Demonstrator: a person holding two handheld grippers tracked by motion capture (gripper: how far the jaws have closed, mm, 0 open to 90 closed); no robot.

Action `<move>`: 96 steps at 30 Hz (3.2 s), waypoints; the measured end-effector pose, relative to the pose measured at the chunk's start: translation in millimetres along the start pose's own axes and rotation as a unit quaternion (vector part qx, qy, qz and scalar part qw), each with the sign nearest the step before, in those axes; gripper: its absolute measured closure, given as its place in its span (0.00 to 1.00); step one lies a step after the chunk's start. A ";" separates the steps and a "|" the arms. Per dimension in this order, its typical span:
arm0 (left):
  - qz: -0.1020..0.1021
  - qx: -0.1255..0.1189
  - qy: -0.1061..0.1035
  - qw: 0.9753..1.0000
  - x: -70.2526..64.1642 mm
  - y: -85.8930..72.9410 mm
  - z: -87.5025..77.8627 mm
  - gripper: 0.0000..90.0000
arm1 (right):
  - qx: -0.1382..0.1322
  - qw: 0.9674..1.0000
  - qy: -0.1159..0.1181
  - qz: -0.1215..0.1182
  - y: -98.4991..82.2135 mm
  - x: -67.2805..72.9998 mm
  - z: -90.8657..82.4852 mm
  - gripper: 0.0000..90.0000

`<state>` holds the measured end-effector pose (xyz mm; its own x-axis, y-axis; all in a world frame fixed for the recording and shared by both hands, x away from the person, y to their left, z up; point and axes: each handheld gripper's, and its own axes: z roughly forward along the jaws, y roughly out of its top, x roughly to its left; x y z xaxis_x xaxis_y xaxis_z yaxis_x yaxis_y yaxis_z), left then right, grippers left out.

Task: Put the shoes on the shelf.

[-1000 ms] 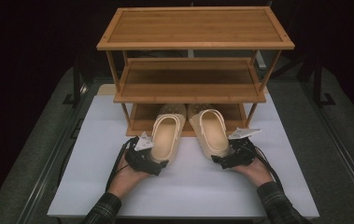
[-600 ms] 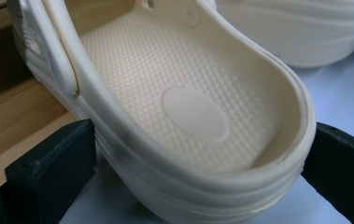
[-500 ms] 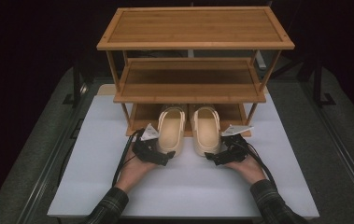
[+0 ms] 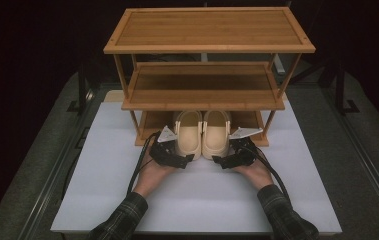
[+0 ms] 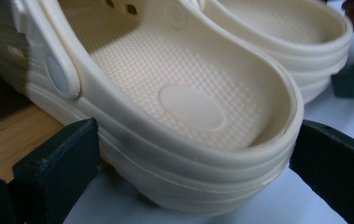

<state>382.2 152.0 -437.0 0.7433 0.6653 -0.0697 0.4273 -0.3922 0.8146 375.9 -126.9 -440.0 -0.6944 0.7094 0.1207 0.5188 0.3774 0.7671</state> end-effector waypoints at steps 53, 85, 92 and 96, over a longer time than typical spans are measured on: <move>0.017 0.019 0.004 1.000 23.7 1.9 -32.0 0.02 | -0.016 0.999 -0.026 0.017 3.8 -24.6 -22.7 0.03; 0.015 0.092 0.067 0.993 25.2 -111.7 -166.4 0.02 | 0.025 0.995 -0.092 0.030 -104.1 -21.4 -127.0 0.03; 0.009 0.100 0.069 0.993 30.6 -130.5 -167.5 0.02 | 0.061 0.993 -0.102 0.025 -118.1 -26.1 -122.9 0.03; 0.003 0.095 0.065 0.993 31.9 -132.3 -167.6 0.02 | 0.054 0.993 -0.101 0.027 -119.9 -26.4 -123.3 0.03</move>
<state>263.2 331.6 -450.5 0.6795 0.7334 0.0202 0.5214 -0.5021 0.6899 270.6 -264.3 -457.5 -0.5555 0.8312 0.0218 0.6107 0.3902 0.6890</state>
